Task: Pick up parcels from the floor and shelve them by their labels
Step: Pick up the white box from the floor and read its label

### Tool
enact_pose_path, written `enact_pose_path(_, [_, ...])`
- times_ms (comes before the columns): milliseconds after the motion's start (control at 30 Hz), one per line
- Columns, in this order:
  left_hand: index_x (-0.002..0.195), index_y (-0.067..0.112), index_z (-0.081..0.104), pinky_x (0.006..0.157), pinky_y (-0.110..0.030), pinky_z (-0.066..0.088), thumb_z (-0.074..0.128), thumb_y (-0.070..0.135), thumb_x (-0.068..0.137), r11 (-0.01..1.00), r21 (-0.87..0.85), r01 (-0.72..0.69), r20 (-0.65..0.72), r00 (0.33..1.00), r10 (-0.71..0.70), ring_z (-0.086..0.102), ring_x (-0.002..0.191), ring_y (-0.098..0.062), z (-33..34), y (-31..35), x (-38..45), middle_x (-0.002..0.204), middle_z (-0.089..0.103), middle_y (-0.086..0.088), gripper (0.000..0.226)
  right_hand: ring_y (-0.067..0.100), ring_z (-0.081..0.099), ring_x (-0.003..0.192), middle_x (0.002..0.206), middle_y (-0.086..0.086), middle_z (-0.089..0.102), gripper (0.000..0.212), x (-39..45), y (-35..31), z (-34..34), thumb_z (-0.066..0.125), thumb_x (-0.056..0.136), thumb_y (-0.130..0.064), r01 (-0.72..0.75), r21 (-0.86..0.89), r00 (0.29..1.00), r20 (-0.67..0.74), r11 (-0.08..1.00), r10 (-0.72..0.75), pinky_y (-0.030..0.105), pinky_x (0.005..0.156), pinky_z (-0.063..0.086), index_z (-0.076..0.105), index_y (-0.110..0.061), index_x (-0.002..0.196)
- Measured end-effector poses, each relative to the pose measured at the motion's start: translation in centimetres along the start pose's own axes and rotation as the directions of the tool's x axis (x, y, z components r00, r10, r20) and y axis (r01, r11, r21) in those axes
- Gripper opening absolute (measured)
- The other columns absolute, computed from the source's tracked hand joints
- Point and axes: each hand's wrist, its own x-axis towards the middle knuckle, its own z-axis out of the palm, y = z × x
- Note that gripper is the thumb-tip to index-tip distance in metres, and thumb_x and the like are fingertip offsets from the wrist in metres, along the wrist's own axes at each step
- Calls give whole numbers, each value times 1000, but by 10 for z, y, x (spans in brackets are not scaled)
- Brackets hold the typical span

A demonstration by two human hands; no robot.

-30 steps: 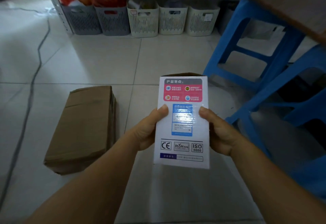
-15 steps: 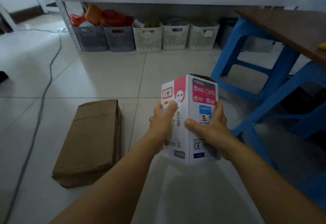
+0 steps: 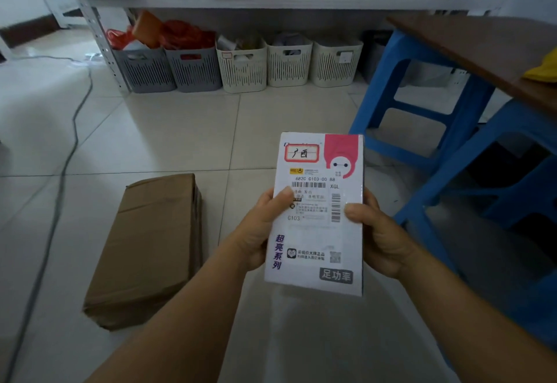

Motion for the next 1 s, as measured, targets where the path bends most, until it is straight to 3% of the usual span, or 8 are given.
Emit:
enact_pose_path(133, [127, 18, 62, 75, -42, 64, 93, 53, 48, 998, -59, 18, 165, 986, -8, 78, 97, -29, 2, -4, -6, 114, 78, -12, 92, 50, 51, 126, 141, 24, 53, 109, 1, 1, -5, 91, 53, -29, 37, 111, 996, 82, 993, -46, 71, 103, 36, 36, -24, 147])
enact_pose_path(300, [142, 15, 52, 90, -51, 60, 90, 62, 48, 997, 55, -45, 87, 995, 40, 72, 110, -35, 3, -7, 0, 127, 72, -15, 112, 48, 54, 124, 140, 24, 54, 102, 1, 0, -8, 86, 59, -29, 36, 125, 989, 140, 992, -53, 62, 94, 49, 37, -18, 148])
enact_pose_path(400, [148, 20, 44, 104, -69, 44, 87, 65, 53, 994, 97, -58, -1, 998, 58, 64, 122, -45, -1, -14, 7, 136, 66, -19, 113, 40, 64, 113, 131, 20, 64, 75, 1, -2, -5, 72, 71, -24, 52, 68, 997, 61, 996, -56, 51, 84, 57, 46, -18, 141])
enact_pose_path(567, [146, 24, 42, 100, -70, 47, 83, 56, 63, 990, 96, -102, -115, 987, 113, 70, 113, -43, -3, -16, 14, 126, 73, -15, 98, 22, 74, 92, 117, 5, 73, 38, 3, -10, 13, 52, 95, -12, 129, -233, 970, -172, 964, -171, 43, 78, 60, 57, -34, 126])
enact_pose_path(733, [145, 25, 42, 93, -63, 55, 75, 56, 61, 983, 102, -152, -170, 971, 167, 74, 105, -37, -8, -15, 16, 118, 77, -9, 95, 6, 58, 113, 152, -6, 39, 78, 4, -15, 26, 56, 95, -22, 251, -741, 861, -123, 623, -493, 24, 79, 54, 8, -42, 153])
enact_pose_path(800, [144, 25, 42, 89, -57, 59, 73, 57, 61, 981, 110, -160, -176, 968, 177, 77, 100, -32, -9, -14, 17, 111, 80, -4, 94, -2, 29, 129, 163, -9, 12, 77, 2, -15, 32, 51, 96, -23, 277, -867, 809, -22, 415, -587, 17, 92, 38, 4, -40, 154])
enact_pose_path(867, [144, 25, 42, 89, -56, 60, 73, 57, 61, 980, 108, -169, -172, 967, 186, 77, 100, -32, -11, -14, 18, 111, 80, -4, 94, -2, 14, 135, 165, -10, 3, 71, 2, -11, 36, 44, 96, -29, 294, -915, 779, 62, 276, -624, 26, 104, 26, 4, -41, 154])
enact_pose_path(1000, [145, 24, 41, 93, -59, 57, 75, 52, 64, 980, 77, -182, -152, 970, 191, 75, 104, -36, -15, -15, 21, 117, 77, -10, 92, 2, 11, 142, 164, -13, 5, 68, 3, -4, 36, 37, 93, -35, 282, -934, 773, 86, 219, -629, 23, 105, 16, 2, -45, 150])
